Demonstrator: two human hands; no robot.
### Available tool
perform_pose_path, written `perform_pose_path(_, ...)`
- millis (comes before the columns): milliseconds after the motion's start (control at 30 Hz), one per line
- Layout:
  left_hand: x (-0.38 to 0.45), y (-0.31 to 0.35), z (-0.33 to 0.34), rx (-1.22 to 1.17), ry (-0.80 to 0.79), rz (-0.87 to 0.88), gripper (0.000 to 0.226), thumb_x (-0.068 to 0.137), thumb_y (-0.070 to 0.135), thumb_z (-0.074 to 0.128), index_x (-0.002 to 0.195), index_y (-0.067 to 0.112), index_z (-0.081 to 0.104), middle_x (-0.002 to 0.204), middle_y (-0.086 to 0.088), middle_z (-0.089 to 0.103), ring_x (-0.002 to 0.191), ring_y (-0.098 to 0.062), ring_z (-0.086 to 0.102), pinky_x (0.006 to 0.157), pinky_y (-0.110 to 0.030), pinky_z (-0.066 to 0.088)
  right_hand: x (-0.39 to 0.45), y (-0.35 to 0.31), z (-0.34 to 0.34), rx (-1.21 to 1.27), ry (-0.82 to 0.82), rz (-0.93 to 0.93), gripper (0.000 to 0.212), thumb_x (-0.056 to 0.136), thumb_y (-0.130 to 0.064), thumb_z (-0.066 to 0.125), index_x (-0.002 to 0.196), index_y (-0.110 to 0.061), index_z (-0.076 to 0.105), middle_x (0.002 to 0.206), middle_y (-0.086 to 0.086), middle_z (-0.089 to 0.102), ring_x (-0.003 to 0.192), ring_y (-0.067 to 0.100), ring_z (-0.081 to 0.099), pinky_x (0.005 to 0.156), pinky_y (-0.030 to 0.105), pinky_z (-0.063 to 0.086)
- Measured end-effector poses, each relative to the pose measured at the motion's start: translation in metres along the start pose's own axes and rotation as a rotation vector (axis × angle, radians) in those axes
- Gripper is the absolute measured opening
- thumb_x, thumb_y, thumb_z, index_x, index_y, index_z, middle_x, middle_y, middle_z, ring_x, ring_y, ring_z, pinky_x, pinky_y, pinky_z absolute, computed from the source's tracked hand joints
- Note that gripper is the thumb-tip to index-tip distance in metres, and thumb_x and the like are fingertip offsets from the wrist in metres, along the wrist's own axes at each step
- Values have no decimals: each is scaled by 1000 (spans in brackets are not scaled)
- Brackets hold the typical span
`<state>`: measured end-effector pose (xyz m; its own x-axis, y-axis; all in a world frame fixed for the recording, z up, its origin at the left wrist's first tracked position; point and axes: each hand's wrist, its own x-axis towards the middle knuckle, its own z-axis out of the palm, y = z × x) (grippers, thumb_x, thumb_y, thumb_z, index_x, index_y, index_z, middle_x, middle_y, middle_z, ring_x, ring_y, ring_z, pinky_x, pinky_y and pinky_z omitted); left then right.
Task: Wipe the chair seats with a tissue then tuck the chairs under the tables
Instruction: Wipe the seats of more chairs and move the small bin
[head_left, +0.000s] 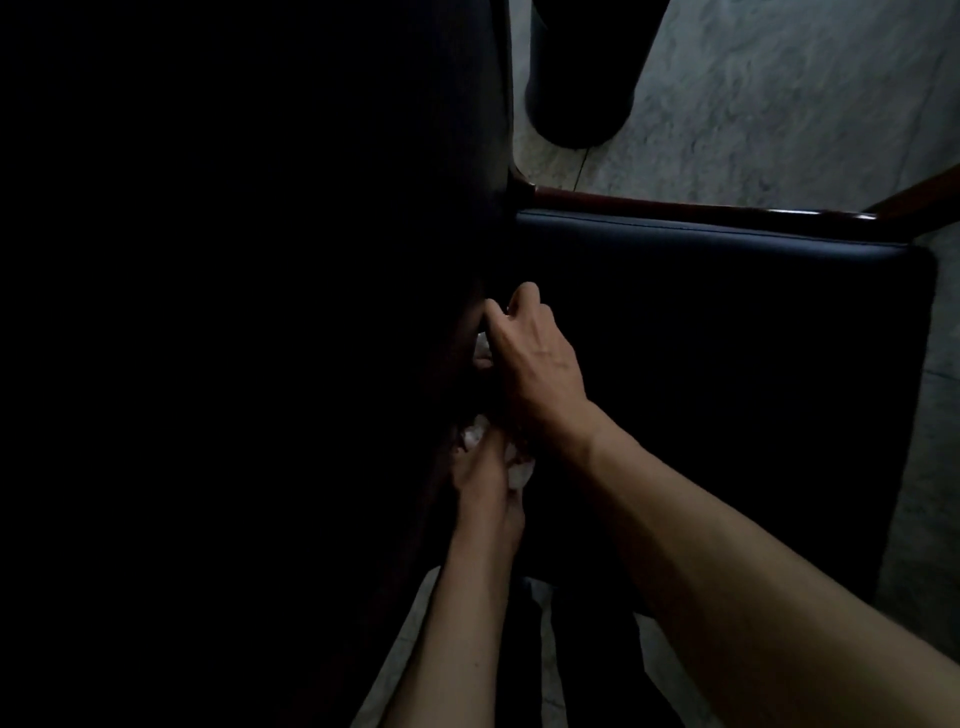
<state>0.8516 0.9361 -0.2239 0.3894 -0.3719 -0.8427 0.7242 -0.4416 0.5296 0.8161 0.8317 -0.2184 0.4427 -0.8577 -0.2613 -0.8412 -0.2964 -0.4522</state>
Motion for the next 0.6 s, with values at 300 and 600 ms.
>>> perform_pose_path(300,2,2,1,-49,6,-44,22,93,14,62,72,17,54,57,3,49,45,-4,45,38,-15,33,-18,33,-2,91,62,10,25,88,-23,62,112,-20,55,101,4,49,87,21,51,63,36,48)
perform_pose_path(600,-13,8,18,-201,-101,-93,68,72,67,56,109,10,65,107,-13,68,92,-23,73,72,-37,59,-80,42,-28,741,274,398,7,91,-13,64,96,-17,67,87,-3,68,79,7,66,69,36,56)
